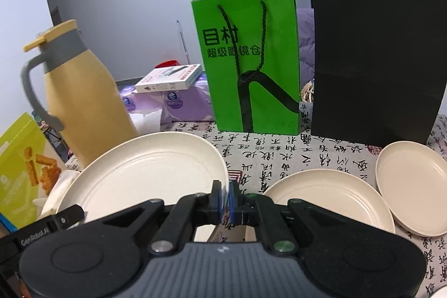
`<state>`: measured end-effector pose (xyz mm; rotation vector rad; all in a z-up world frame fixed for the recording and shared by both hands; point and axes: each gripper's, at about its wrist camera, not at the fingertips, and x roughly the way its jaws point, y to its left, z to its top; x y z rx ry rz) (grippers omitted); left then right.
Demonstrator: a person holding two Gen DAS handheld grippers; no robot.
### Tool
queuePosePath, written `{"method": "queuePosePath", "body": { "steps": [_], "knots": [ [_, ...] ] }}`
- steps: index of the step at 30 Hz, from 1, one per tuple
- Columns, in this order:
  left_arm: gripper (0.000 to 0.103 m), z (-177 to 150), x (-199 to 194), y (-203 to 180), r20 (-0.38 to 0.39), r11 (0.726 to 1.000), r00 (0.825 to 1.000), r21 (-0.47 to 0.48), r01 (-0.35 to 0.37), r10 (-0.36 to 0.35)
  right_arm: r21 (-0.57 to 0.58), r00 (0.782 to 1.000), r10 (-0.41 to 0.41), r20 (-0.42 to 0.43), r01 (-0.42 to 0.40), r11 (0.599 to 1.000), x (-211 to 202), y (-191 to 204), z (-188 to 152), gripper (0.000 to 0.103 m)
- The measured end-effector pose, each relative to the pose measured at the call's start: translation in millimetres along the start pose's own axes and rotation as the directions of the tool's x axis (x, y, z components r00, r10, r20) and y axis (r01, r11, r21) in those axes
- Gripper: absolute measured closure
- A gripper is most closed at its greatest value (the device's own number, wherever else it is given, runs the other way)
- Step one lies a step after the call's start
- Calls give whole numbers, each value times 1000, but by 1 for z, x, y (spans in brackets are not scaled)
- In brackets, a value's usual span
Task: Organize plates and bowls
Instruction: 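Lift the cream plate off the table with both grippers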
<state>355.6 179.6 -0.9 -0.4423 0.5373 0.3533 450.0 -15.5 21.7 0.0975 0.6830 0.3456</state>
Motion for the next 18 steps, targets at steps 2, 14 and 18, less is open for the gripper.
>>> {"method": "queuePosePath", "body": {
  "steps": [2, 14, 18],
  "knots": [
    [92, 0, -9, 2, 6, 1000, 1000, 2, 4, -4, 3, 1000, 4, 9, -4, 1000, -9, 2, -1, 98],
    [92, -5, -59, 13, 45, 1000, 999, 20, 11, -12, 18, 999, 23, 47, -24, 1000, -58, 17, -21, 98],
    [92, -7, -75, 17, 60, 1000, 998, 26, 13, -14, 20, 997, 30, 65, -31, 999, -75, 21, -27, 98]
  ]
}}
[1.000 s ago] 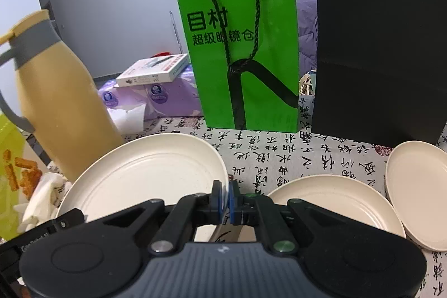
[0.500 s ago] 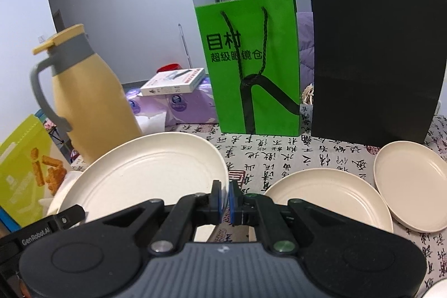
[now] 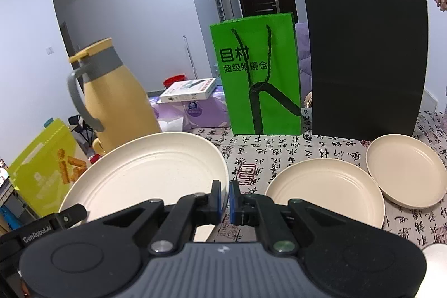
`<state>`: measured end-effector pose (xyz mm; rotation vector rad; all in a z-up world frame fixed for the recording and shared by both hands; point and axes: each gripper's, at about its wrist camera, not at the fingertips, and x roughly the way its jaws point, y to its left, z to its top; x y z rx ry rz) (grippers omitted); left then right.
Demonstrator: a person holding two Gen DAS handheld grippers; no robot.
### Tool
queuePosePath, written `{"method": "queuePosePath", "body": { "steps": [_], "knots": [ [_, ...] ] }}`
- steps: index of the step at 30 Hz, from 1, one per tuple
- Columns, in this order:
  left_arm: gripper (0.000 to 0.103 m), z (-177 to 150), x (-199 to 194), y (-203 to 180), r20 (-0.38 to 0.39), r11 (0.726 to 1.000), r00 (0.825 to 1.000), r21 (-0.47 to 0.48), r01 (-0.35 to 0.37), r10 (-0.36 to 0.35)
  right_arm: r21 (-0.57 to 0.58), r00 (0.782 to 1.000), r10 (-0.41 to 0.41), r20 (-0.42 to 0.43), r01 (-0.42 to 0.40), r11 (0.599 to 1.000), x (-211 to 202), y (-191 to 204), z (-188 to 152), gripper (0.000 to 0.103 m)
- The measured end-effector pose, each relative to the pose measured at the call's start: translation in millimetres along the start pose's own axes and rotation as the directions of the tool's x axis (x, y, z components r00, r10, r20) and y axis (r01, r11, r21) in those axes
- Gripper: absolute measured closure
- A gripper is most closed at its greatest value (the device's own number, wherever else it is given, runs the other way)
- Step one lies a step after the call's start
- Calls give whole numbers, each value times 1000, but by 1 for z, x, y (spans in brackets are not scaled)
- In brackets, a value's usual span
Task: Organize plates and bowls
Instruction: 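Lift the cream plate off the table with both grippers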
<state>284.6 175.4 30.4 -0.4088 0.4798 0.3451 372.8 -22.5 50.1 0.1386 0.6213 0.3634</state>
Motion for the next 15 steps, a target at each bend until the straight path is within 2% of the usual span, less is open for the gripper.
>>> {"method": "queuePosePath", "body": {
  "steps": [15],
  "knots": [
    [91, -15, -61, 0, 53, 999, 998, 36, 20, -22, 15, 998, 13, 56, -14, 1000, -62, 1, -26, 97]
  ]
}}
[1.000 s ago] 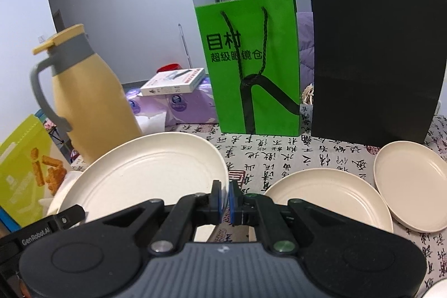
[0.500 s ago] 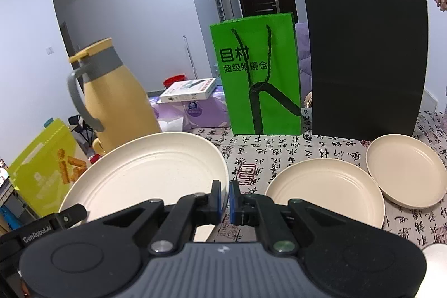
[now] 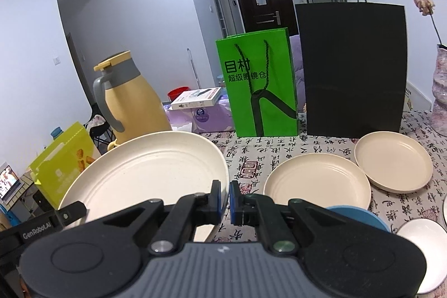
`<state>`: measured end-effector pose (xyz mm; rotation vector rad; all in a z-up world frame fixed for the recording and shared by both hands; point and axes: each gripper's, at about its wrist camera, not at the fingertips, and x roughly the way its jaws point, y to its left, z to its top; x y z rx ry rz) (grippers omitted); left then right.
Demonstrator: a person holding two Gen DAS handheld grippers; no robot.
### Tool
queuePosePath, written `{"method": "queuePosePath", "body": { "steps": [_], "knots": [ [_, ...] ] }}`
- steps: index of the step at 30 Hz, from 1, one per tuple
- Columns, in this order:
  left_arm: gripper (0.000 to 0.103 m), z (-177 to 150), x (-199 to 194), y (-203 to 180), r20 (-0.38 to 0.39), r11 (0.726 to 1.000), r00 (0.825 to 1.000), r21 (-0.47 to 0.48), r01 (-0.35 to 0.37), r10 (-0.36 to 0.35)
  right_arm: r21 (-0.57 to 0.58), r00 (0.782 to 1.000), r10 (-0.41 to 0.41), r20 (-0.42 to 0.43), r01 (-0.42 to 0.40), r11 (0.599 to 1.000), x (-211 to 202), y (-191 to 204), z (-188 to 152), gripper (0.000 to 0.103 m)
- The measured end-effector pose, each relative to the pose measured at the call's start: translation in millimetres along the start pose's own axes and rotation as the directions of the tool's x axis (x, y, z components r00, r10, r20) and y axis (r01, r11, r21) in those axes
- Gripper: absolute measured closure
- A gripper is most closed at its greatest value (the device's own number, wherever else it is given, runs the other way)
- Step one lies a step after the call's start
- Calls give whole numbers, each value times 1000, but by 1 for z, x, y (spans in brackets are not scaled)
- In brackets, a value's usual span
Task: Organize plates and bowls
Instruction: 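Lift the cream plate off the table with both grippers, then carry the cream plate with both grippers toward the blue bowl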
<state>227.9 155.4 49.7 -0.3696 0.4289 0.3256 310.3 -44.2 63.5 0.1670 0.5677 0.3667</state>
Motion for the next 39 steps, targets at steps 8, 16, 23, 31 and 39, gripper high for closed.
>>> {"method": "queuePosePath", "body": {
  "steps": [8, 16, 23, 31, 39],
  "knots": [
    [91, -13, -33, -10, 26, 1000, 999, 18, 22, -22, 11, 999, -8, 33, 8, 1000, -38, -8, -12, 97],
    [91, -27, -65, -23, 48, 998, 998, 39, 45, -47, 33, 998, -11, 62, 9, 999, -74, -22, -25, 97],
    [91, -41, -86, -37, 57, 996, 996, 57, 68, -72, 47, 996, -23, 88, 19, 999, -101, -36, -37, 97],
    [91, -59, -107, -59, 61, 990, 991, 85, 113, -118, 72, 992, -58, 115, 50, 996, -136, -60, -51, 97],
    [91, -84, -122, -77, 51, 982, 985, 99, 161, -167, 108, 986, -96, 135, 81, 991, -165, -86, -70, 97]
  ]
}}
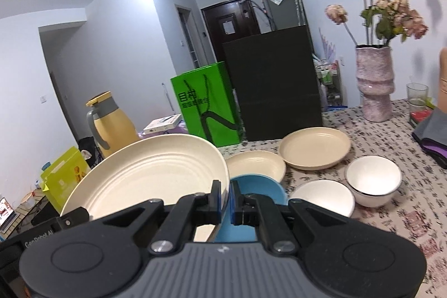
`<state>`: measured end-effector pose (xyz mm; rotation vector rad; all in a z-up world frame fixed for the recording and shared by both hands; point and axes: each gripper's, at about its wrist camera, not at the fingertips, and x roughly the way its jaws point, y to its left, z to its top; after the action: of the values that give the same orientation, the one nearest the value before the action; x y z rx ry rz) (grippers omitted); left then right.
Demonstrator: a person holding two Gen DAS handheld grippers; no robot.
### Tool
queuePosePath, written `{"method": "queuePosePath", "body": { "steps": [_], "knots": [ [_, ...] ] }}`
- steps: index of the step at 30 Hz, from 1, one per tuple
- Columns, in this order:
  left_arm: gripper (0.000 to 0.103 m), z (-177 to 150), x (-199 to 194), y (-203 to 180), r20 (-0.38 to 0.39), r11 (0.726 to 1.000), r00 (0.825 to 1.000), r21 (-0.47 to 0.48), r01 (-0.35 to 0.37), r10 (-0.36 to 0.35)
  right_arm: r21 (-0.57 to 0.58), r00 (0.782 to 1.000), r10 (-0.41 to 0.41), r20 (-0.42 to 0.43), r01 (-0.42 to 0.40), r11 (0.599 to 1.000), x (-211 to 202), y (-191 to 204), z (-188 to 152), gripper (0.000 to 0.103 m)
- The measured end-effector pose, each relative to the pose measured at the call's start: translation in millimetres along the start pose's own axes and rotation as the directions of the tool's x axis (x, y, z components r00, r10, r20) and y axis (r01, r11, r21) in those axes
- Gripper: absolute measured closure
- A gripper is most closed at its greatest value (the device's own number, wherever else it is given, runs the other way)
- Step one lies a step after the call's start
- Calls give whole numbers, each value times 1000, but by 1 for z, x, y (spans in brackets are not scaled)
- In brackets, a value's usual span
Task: Organize plates and bowls
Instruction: 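Carry the cream plate with both grippers toward the blue bowl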
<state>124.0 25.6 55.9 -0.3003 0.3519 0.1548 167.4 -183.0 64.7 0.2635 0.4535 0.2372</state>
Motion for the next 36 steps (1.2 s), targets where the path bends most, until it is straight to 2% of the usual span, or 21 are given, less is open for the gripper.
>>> {"method": "queuePosePath", "body": {
  "steps": [16, 31, 36],
  "knots": [
    [90, -24, -18, -31, -2, 996, 998, 56, 64, -64, 31, 997, -40, 64, 38, 999, -41, -35, -16, 97],
    [90, -37, -21, -48, 1, 993, 997, 87, 82, -82, 60, 995, -59, 84, 54, 997, -51, -56, -29, 97],
    [90, -42, -18, -53, -19, 989, 995, 102, 103, -102, 80, 994, -59, 91, 52, 995, -54, -66, -34, 97]
  ]
}}
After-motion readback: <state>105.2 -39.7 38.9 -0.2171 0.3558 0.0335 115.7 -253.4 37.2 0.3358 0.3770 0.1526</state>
